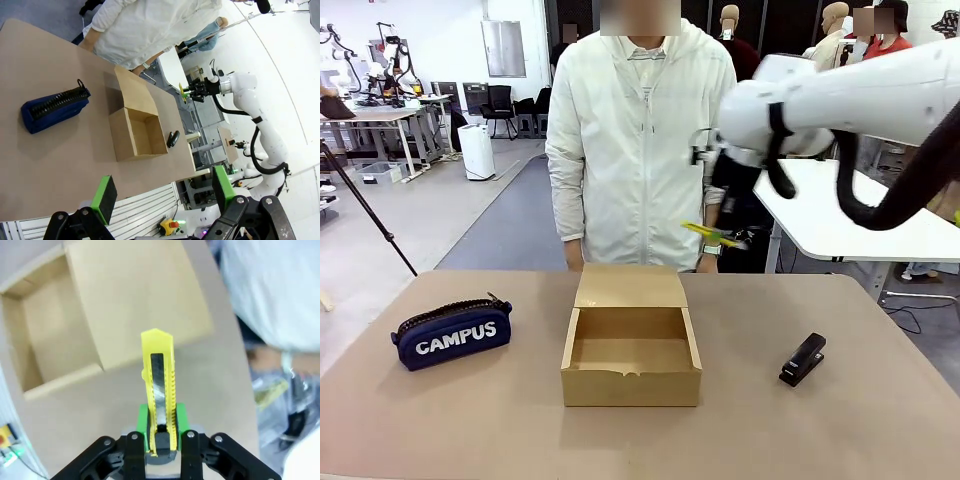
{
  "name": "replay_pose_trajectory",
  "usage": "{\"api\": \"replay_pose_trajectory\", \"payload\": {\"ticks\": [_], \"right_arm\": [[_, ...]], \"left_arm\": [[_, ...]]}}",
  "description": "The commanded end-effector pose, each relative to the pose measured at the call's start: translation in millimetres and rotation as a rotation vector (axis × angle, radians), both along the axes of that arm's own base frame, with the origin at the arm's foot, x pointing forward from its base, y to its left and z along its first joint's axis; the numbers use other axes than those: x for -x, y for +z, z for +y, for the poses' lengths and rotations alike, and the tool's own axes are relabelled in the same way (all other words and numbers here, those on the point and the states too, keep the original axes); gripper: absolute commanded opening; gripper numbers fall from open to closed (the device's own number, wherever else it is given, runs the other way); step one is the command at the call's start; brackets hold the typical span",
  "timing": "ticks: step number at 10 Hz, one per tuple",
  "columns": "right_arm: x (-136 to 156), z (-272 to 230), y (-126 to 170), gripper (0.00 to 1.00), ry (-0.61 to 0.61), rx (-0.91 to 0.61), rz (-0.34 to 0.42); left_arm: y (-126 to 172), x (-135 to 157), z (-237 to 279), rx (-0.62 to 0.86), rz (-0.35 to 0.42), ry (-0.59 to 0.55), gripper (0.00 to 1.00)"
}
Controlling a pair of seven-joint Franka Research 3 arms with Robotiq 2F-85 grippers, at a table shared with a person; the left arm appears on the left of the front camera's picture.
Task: Pack the items into the box.
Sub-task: Pick up the item indicated by the person and place it inside the Mailer Box.
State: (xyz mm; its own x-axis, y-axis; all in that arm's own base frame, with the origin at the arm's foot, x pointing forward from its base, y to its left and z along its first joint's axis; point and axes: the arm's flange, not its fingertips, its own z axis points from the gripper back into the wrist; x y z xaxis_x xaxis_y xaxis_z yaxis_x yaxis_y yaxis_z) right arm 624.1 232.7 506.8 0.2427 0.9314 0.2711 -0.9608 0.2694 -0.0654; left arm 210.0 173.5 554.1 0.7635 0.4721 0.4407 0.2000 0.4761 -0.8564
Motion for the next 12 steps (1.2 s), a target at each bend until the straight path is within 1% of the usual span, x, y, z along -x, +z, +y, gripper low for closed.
{"api": "replay_pose_trajectory", "payload": {"ticks": [1, 2, 3, 4, 5, 6, 7, 8, 9, 12], "right_arm": [[24, 53, -10, 0.0, 0.106, 0.021, 0.015], [58, 82, -16, 0.0, 0.197, 0.04, 0.02], [88, 96, -20, 0.0, 0.241, 0.079, 0.039], [122, 104, -19, 0.0, 0.314, 0.066, 0.094], [140, 108, -20, 0.0, 0.28, 0.06, 0.102], [146, 110, -25, 0.0, 0.244, 0.061, 0.115], [149, 109, -29, 0.0, 0.201, 0.061, 0.102], [144, 101, -23, 0.0, 0.12, 0.06, 0.04], [144, 122, -25, 0.0, 0.264, 0.088, 0.113], [144, 122, -25, 0.0, 0.264, 0.088, 0.113]], "left_arm": [[1, 0, 1, 0.005, -0.027, -0.006, 1.0], [1, 0, 1, 0.005, -0.027, -0.006, 1.0], [1, 0, 1, 0.005, -0.027, -0.006, 1.0], [1, 0, 1, 0.005, -0.027, -0.006, 1.0], [1, 0, 1, 0.005, -0.027, -0.006, 1.0], [1, 0, 1, 0.005, -0.027, -0.006, 1.0], [1, 0, 1, 0.005, -0.027, -0.006, 1.0], [1, 0, 1, 0.005, -0.027, -0.006, 1.0], [1, 0, 1, 0.005, -0.027, -0.006, 1.0], [1, 0, 1, 0.005, -0.027, -0.006, 1.0]]}}
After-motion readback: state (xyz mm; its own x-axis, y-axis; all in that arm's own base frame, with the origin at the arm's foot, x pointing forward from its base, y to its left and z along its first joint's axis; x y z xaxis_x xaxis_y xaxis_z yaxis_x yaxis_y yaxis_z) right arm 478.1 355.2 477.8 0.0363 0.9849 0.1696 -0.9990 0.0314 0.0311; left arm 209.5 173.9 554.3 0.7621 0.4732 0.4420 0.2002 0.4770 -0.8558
